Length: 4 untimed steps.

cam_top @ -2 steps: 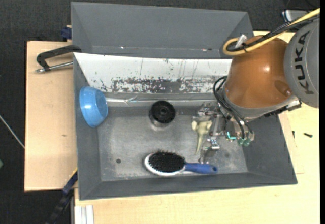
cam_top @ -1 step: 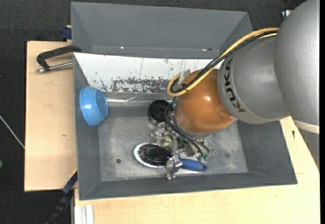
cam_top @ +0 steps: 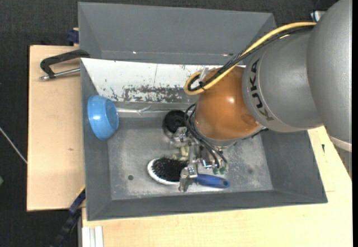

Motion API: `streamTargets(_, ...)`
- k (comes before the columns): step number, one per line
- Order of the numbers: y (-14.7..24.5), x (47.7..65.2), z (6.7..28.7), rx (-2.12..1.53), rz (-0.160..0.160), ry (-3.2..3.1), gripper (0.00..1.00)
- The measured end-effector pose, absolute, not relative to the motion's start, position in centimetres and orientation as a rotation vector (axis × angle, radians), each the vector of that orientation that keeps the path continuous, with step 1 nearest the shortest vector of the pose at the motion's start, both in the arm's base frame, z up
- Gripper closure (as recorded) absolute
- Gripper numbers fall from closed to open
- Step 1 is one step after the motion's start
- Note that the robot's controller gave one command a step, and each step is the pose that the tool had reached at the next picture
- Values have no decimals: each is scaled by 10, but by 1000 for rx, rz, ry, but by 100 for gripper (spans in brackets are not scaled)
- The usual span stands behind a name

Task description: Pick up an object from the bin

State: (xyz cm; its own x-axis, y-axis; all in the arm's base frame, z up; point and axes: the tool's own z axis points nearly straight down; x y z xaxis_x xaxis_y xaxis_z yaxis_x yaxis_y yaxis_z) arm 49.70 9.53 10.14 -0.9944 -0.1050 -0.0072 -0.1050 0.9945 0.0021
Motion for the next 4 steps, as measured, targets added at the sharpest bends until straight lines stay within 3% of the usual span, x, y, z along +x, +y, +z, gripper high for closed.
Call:
streamTargets(1,91,511,108,46,3,3137,0)
streamTargets(2,87,525,75,-144,5,3138,0)
streamTargets(3,88,526,76,-144,3,3139,0)
streamTargets(4,89,528,79,-143,5,3130,100)
